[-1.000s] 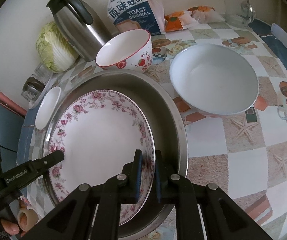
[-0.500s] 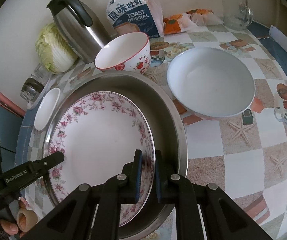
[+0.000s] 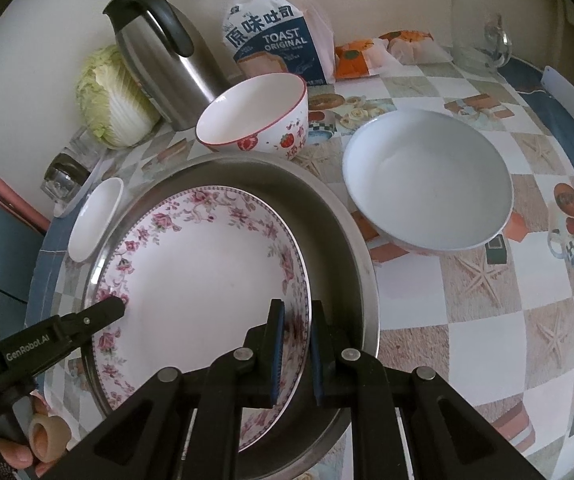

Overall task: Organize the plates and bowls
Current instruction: 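Settle the floral plate flat inside the basin with both grippers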

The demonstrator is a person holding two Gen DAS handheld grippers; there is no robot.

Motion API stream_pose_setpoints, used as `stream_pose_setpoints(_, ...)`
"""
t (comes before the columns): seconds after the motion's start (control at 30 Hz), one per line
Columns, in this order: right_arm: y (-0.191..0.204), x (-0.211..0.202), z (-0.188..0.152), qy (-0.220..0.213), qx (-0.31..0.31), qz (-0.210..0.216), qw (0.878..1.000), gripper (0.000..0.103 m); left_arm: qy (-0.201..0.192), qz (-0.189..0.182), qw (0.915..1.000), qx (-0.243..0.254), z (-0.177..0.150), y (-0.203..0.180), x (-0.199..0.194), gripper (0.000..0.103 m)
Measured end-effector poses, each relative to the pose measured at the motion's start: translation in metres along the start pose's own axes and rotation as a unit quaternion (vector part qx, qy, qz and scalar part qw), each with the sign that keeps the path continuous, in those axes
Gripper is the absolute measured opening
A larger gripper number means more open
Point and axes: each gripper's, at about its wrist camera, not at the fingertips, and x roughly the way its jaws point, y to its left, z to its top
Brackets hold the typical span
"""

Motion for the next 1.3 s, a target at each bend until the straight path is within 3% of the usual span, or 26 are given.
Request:
stream_pose_setpoints(0.47,-0.001,0.005,-0.001,0.009,0.004,0.002,1.0,0.014,0.0,0.041,0.998,0.047,-0.003,-0.012,0.003,0.017)
stream_pose_setpoints(1.07,-0.002,0.004,-0.003,0.018,0.01,0.007,1.0,0.014,0.013,0.045,0.998,0.043,-0.003,-0.012,0.003,0.017)
stream_pose_setpoints(1.3,0.002,-0.002,-0.001,0.008,-0.003,-0.013,1.0,0.014,0.012,0.057,0.9967,0.057,-0.003,-0.016,0.005,0.017)
